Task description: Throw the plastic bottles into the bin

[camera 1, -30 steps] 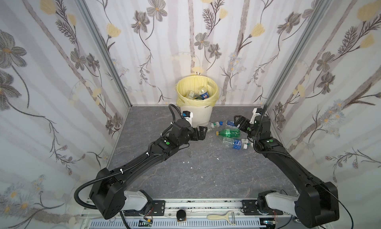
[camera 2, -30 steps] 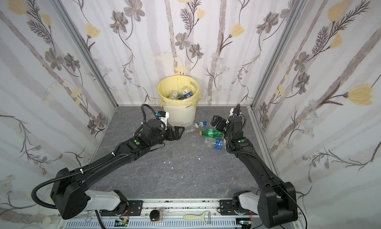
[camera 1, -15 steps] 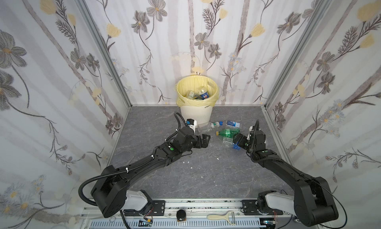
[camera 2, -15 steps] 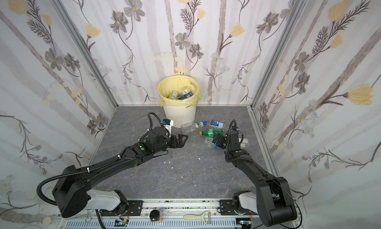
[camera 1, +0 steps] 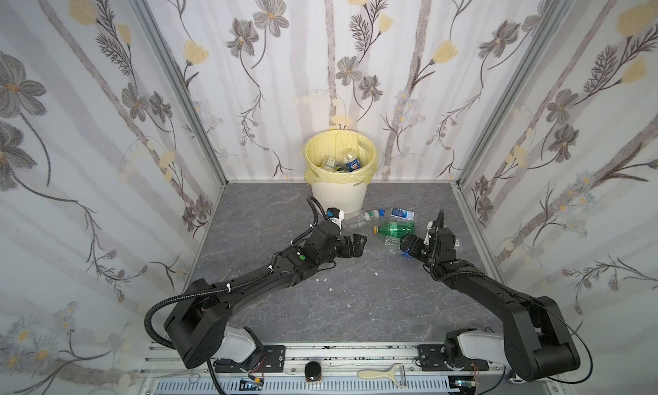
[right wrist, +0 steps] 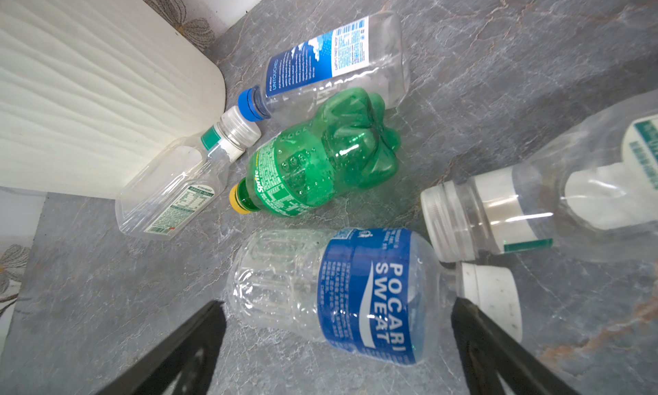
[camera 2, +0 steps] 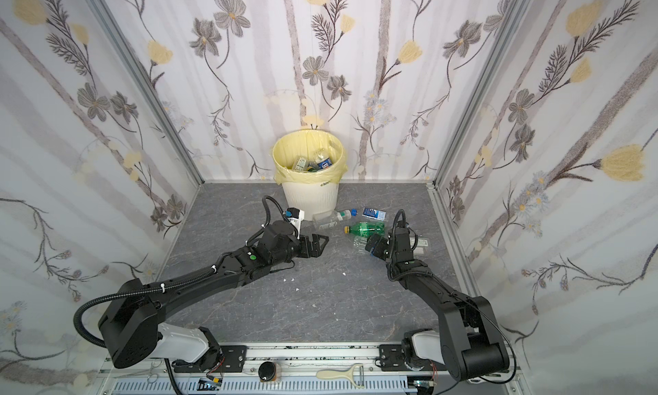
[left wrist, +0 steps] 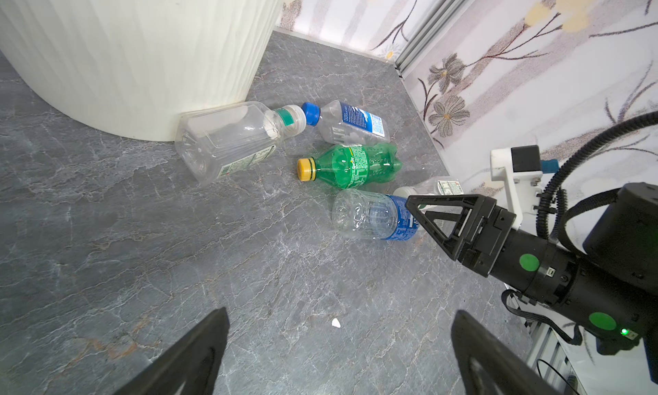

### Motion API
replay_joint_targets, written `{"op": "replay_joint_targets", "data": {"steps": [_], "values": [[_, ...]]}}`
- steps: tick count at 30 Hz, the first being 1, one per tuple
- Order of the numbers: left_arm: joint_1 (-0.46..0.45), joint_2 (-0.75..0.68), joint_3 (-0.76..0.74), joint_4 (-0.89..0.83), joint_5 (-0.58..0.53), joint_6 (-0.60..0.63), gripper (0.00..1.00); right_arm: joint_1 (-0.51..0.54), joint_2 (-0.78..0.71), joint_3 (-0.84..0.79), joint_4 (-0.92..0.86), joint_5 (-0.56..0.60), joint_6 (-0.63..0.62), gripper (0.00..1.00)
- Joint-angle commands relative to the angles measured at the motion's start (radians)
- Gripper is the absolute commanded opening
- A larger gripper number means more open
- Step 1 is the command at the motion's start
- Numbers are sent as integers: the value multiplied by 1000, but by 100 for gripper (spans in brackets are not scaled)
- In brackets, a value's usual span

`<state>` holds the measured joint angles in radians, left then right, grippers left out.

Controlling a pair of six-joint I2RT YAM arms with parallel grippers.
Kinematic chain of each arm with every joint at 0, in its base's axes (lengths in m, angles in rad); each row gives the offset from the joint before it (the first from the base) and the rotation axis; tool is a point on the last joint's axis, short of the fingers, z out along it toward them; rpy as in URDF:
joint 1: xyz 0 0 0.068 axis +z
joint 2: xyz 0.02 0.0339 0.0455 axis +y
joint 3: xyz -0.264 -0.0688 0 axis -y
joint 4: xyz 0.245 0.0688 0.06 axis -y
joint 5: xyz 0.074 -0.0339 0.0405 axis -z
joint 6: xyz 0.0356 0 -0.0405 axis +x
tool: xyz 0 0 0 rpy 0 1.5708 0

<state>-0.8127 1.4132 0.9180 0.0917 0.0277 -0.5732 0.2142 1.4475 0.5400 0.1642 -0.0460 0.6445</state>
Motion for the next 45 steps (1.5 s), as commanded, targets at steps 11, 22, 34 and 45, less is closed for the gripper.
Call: {"op": "replay_joint_targets", "data": {"steps": [11,22,34,45], "values": [[-1,-14,-11,37,-20,1,100,70,22,-5,90,-24,49,100],[-2,-28,-23,37,-29,6,100,178,40,42,80,-55,70,100],[-1,-43,-35,37,-46,5,100,80,48,156,-58,-14,-80,100],[3,-83,-79,37,-68,13,100,75,202,206,-30,-70,-100,100]]}}
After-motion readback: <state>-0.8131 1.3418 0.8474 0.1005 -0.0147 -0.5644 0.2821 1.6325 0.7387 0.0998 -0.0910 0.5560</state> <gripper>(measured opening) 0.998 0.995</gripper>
